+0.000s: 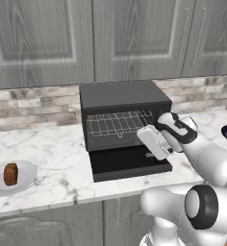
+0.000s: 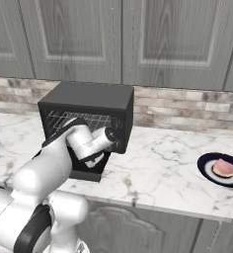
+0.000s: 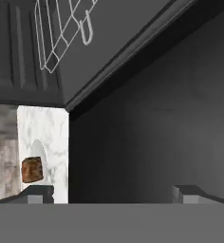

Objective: Open the toaster oven door. Place the bread on the top rack in the toaster oven and place the steak on the bottom rack.

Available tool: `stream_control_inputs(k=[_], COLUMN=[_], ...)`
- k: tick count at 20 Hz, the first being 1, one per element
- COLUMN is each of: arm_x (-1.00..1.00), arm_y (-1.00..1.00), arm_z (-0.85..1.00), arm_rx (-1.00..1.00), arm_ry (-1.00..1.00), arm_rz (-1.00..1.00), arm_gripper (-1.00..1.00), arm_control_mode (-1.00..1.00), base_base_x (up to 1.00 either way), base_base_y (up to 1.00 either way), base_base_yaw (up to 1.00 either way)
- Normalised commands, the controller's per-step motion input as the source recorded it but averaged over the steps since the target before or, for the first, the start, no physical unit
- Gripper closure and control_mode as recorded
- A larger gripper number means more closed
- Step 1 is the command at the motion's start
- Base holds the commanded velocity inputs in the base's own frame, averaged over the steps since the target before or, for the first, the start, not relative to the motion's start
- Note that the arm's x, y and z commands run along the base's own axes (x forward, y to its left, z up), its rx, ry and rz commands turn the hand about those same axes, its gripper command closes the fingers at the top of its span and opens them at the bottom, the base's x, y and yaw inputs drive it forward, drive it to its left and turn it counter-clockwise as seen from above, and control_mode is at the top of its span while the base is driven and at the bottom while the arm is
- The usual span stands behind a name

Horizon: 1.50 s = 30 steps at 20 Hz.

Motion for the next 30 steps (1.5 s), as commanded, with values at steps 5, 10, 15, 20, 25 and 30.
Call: stream_control_inputs(k=[5,10,15,20,25,30], arm_x=[0.69,0.3,0.04,0.03,0.04,0.14], arm_y=[0.21,-0.11,0.0,0.0,-0.1,-0.01], arm_z=[0.2,0.33,0.14,0.02,0.04,0.0], arm_rx=[0.31,0.24,0.15,0.04,0.07,0.13], arm_ry=[-0.09,0.0,0.0,0.01,0.0,0.0], arm_rz=[-0.36,-0.25,-0.15,-0.05,0.0,0.0], arm_gripper=[-1.0,-1.0,-1.0,-1.0,-1.0,-1.0], arm_control_mode=[-1.0,-1.0,-1.0,-1.0,-1.0,-1.0], base_base_x=[0.0,0.0,0.0,0.0,0.0,0.0], base_base_y=[0.0,0.0,0.0,0.0,0.0,0.0], base_base_yaw=[0.0,0.0,0.0,0.0,0.0,0.0])
